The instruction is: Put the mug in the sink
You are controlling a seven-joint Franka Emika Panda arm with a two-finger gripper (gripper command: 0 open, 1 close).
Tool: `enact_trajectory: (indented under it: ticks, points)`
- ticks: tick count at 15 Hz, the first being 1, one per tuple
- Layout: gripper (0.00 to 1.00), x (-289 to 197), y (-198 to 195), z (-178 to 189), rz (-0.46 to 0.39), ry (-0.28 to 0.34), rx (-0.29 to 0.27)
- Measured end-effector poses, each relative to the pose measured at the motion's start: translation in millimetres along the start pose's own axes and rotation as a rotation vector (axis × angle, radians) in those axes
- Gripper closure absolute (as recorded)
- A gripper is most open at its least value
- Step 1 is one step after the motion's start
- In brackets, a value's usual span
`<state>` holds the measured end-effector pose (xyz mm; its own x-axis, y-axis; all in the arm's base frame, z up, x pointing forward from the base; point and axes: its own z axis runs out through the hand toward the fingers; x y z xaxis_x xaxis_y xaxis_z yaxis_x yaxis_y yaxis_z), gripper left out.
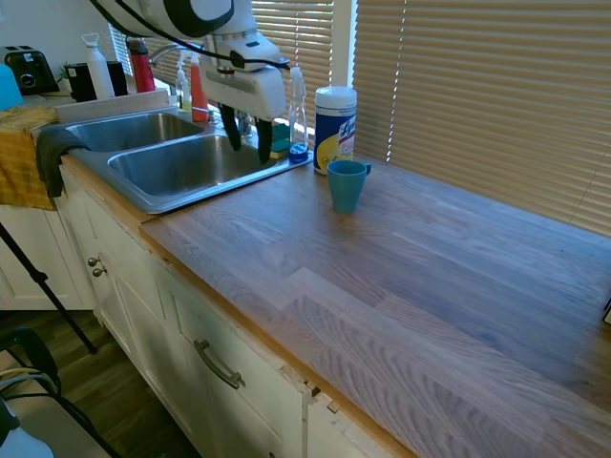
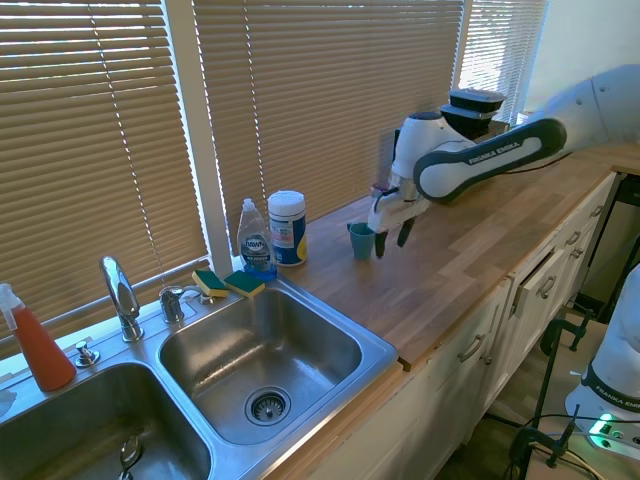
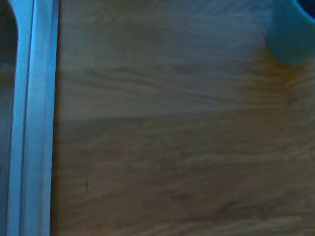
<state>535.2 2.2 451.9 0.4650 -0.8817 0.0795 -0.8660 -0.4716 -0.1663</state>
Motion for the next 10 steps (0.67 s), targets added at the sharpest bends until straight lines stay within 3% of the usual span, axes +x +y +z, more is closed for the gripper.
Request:
enact_trajectory:
  ticks: [4, 10]
  points:
    - [0.00, 49, -30, 9, 0.133, 0.002, -0.004]
    - [0.00, 101, -68, 34, 0.258, 0.007, -0.009]
